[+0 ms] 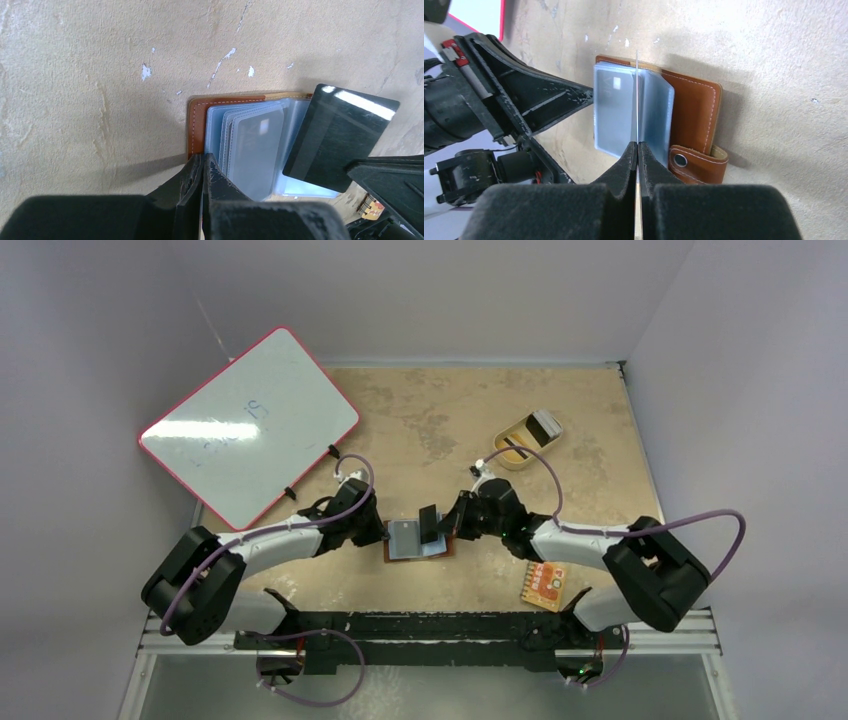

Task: Put the credit cards into the card holder
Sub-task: Insert the credit card into the card holder.

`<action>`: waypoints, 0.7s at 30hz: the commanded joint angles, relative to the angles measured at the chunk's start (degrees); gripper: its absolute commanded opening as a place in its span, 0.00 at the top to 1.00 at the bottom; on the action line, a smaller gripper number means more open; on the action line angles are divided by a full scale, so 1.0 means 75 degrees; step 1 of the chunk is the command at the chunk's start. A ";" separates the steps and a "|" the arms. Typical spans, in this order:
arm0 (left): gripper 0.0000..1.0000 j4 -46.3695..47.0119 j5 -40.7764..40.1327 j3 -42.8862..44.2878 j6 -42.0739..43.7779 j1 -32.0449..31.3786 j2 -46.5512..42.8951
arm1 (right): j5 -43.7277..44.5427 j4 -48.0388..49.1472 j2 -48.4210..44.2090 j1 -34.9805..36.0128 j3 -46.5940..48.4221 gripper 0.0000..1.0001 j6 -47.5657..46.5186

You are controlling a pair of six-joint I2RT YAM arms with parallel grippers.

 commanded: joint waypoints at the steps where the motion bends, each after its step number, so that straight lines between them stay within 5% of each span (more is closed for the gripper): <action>1: 1.00 -0.0176 -0.0079 -0.0126 0.0012 -0.0025 0.0052 | 0.0304 -0.0111 -0.0387 0.0016 0.0492 1.00 -0.0117; 21: 1.00 -0.0062 -0.0027 -0.0197 -0.0040 -0.0045 0.0134 | 0.0429 0.1254 0.0360 0.0074 -0.0300 1.00 0.0310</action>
